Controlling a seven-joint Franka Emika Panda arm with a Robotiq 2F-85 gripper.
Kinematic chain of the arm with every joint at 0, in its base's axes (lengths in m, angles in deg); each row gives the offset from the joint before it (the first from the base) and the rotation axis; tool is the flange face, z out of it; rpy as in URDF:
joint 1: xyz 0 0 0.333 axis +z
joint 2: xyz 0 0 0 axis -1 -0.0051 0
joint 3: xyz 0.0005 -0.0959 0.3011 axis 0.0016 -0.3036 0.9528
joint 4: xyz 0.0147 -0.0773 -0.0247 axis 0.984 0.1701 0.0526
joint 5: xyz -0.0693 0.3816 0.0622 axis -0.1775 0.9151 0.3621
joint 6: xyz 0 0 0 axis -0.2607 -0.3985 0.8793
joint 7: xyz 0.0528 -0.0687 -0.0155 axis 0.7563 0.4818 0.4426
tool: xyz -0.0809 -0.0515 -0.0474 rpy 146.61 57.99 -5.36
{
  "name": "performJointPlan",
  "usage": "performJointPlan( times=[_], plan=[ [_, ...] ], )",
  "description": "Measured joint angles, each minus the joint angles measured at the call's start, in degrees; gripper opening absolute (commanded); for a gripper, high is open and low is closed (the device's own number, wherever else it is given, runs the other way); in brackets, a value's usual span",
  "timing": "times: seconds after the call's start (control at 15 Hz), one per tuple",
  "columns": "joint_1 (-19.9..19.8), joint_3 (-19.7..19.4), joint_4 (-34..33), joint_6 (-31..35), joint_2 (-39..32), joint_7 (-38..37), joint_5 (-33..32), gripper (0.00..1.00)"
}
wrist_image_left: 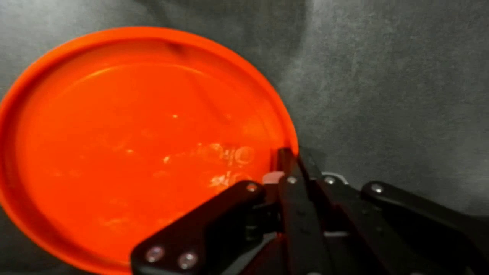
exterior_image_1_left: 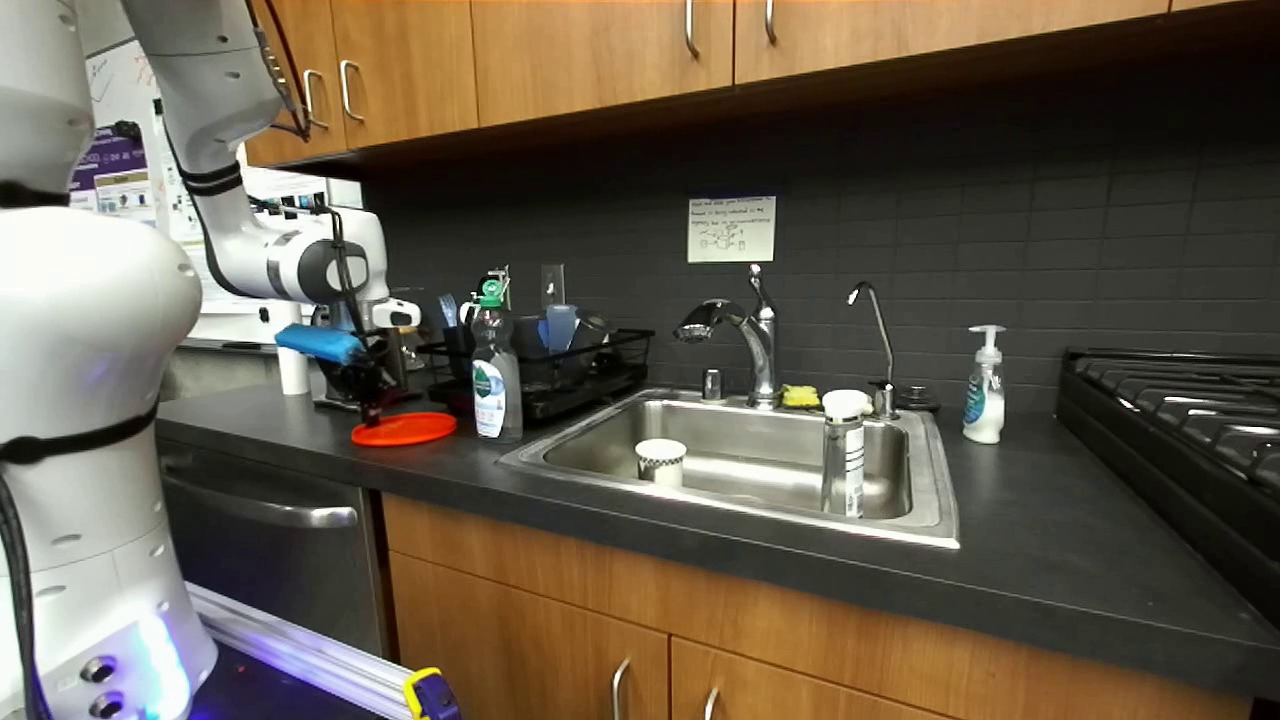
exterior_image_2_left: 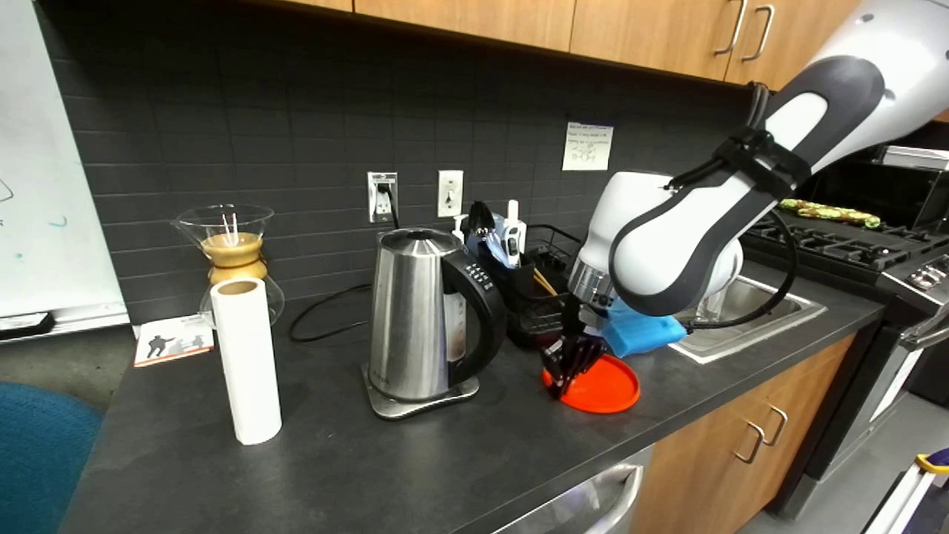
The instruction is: Move the plate to the plate rack
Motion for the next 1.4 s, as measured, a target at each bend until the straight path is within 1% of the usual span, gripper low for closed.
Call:
performJointPlan(
  times=[0.2, 0.53, 0.6, 1.0, 1.4],
  plan=[
    [0.98, 0.15, 2.12, 0.06, 2.62, -1.21, -1.05, 0.01],
    [1.27, 0.84, 6.7, 0.01, 11.82, -8.22, -8.76, 0.01],
    [1.29, 1.05, 7.36, -0.02, 13.81, -8.51, -9.15, 0.01],
    [1.63, 1.27, 8.15, -0.18, 23.73, -7.24, -8.91, 0.01],
    [1.88, 0.07, 7.65, 0.02, 29.69, -4.52, -8.67, 0.01]
  ],
)
